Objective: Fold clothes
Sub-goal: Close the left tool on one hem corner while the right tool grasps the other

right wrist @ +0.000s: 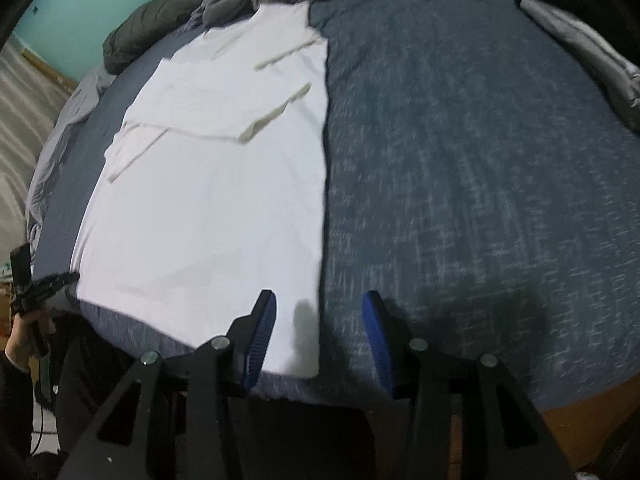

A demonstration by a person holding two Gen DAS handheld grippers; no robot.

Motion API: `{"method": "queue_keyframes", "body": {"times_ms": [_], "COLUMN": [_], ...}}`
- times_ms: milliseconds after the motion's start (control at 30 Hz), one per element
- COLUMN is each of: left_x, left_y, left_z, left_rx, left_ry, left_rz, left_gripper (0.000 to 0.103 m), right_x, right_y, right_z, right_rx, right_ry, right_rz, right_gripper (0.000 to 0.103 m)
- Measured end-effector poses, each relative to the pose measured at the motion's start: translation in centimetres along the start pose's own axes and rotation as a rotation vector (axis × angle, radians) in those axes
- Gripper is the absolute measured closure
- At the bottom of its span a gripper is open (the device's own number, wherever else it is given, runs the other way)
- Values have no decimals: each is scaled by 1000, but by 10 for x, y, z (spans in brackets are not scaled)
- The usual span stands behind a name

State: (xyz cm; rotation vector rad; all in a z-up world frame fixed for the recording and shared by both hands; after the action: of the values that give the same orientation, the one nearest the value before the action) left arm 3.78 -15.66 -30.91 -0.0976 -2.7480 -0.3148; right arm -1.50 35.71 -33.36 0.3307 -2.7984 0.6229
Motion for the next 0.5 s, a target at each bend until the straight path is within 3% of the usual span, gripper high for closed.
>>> {"method": "queue_keyframes", "body": {"times_ms": [167, 233, 333, 500], "left_x": [2, 4, 6, 12], "left_y": [-1, -1, -2, 26], "left_z": [-6, -9, -14, -10], "left_rx": [1, -1, 0, 3], "left_ry": [5, 10, 16, 33], "left_rz": [10, 8, 12, 27], "left_gripper": [99, 99, 99, 100], "right_x": [-12, -13, -12, -2], "right_y": [-8, -10, -13, -25], "right_z": [14, 18, 20, 1], "right_rx": [21, 35, 56, 99], "right_ry": [-68, -80, -82, -15], "right_rz": [-28, -32, -30, -57], "right_gripper": [59, 83, 97, 99]}}
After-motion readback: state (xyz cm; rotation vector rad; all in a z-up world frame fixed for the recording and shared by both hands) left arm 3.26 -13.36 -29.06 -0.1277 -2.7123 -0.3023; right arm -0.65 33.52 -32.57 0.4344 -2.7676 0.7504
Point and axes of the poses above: each gripper's, at about its wrist camera, not at the fingertips, and z roughly the way its jaws point, y to its right, x to its top, the point moved 7 cm from there along z, roughly the way its jaws point, and after that the axes turned 5 degrees about x, right-handed, at the moved point
